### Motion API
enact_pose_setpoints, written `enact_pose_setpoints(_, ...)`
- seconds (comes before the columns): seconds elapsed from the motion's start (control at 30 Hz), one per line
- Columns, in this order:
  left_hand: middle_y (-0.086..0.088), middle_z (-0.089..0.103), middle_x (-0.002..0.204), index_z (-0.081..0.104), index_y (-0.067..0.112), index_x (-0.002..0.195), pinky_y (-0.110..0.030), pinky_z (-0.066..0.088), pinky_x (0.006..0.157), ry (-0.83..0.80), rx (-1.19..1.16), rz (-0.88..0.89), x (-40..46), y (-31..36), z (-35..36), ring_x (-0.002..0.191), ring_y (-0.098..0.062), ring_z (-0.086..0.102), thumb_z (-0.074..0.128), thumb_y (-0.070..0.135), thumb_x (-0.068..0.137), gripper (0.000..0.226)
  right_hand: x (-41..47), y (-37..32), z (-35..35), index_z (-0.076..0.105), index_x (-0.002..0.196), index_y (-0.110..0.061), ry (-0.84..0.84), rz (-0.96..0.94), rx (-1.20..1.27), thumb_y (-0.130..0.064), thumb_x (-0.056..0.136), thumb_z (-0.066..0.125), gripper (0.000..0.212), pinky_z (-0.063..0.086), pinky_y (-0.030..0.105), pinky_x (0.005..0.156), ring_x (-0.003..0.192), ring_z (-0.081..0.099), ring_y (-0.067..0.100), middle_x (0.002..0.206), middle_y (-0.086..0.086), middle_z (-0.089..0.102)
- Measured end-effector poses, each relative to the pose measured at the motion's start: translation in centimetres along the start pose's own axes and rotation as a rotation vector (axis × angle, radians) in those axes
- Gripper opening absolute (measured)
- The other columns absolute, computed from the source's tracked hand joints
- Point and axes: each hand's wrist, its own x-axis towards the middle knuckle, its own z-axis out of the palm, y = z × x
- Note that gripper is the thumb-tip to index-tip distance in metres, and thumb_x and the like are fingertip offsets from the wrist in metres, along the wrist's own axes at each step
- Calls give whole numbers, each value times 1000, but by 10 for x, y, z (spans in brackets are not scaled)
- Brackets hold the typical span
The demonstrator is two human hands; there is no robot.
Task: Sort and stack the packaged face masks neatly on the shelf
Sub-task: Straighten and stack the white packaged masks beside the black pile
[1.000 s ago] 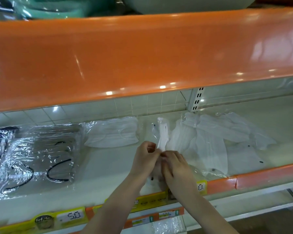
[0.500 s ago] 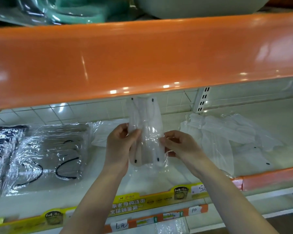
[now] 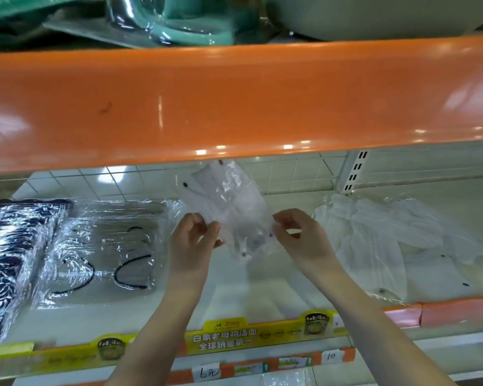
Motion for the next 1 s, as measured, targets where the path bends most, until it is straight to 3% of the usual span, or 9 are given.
enact_pose_setpoints(0.1, 4, 52, 78, 49, 13, 80, -8, 38, 65, 133, 367, 324, 2, -1, -9, 77, -18, 53, 60, 5, 89, 17, -3, -9, 2, 61, 95, -22, 106, -16, 171, -16, 97, 51, 12, 44, 6, 68, 84, 58, -6, 94, -8, 64)
enact_pose_setpoints(0.23, -4, 58, 86, 52, 17, 90, -29, 37, 73, 119, 832, 1042, 10, -16, -28, 85, -22, 47, 56, 4, 83, 15, -10, -29, -4, 62, 107, -10, -116, 309, 989, -41, 94, 47, 37, 57, 40, 75, 89, 66, 24, 93, 9, 70)
enact_pose_setpoints(0.3, -6, 55, 93, 57, 12, 90, -35, 39, 71, 87, 916, 1209, 8, -22, -31, 85, -26, 48, 61, -8, 76, 25, -11, -34, -5, 61, 112, -7, -243, 342, 1021, -37, 89, 55, 38, 57, 45, 75, 90, 66, 28, 98, 10, 69)
enact_pose_setpoints(0.37, -4, 51, 93, 64, 8, 83, -35, 39, 70, 63, 954, 1287, 2, -26, -32, 83, -26, 49, 61, -15, 70, 27, -12, -35, -1, 62, 113, -7, -276, 292, 886, -14, 92, 59, 23, 57, 37, 71, 89, 68, 26, 103, 12, 70)
enact_pose_setpoints(0.5, -1, 50, 94, 62, 12, 84, -33, 37, 75, 50, 972, 1257, -2, -35, -38, 82, -23, 49, 60, -17, 65, 35, -8, -24, 9, 62, 111, -11, -132, 257, 691, 7, 88, 58, 30, 56, 29, 67, 85, 70, 19, 102, 9, 70)
enact_pose_setpoints(0.63, -4, 55, 101, 55, 15, 97, -37, 41, 77, 65, 964, 1129, 3, -44, -55, 90, -28, 52, 65, -4, 74, 31, -5, -12, 16, 65, 102, -14, -87, 255, 554, 10, 87, 54, 30, 58, 37, 75, 87, 68, 22, 100, 12, 69)
enact_pose_setpoints(0.73, 3, 51, 113, 53, 20, 109, -37, 45, 83, -17, 910, 867, 9, -45, -73, 103, -24, 49, 61, 31, 81, 31, -5, -8, 16, 62, 97, -22, -60, 240, 469, 10, 88, 51, 34, 55, 29, 71, 79, 64, 15, 94, 9, 68)
enact_pose_setpoints(0.87, 23, 40, 126, 53, 34, 124, -33, 35, 94, -334, 786, 433, 13, -37, -91, 117, -3, 38, 47, 87, 60, 83, 5, -8, 10, 62, 92, -24, -58, 156, 350, 3, 88, 58, 28, 44, 14, 57, 59, 58, -1, 78, -3, 66)
enact_pose_setpoints(1.0, 25, 30, 132, 42, 35, 133, -28, 30, 103, -359, 769, 309, 17, -19, -79, 124, -1, 32, 52, 74, 59, 84, 21, -28, 6, 68, 87, -27, -211, 5, 225, -3, 85, 67, 23, 46, 20, 63, 68, 62, 8, 79, 1, 71)
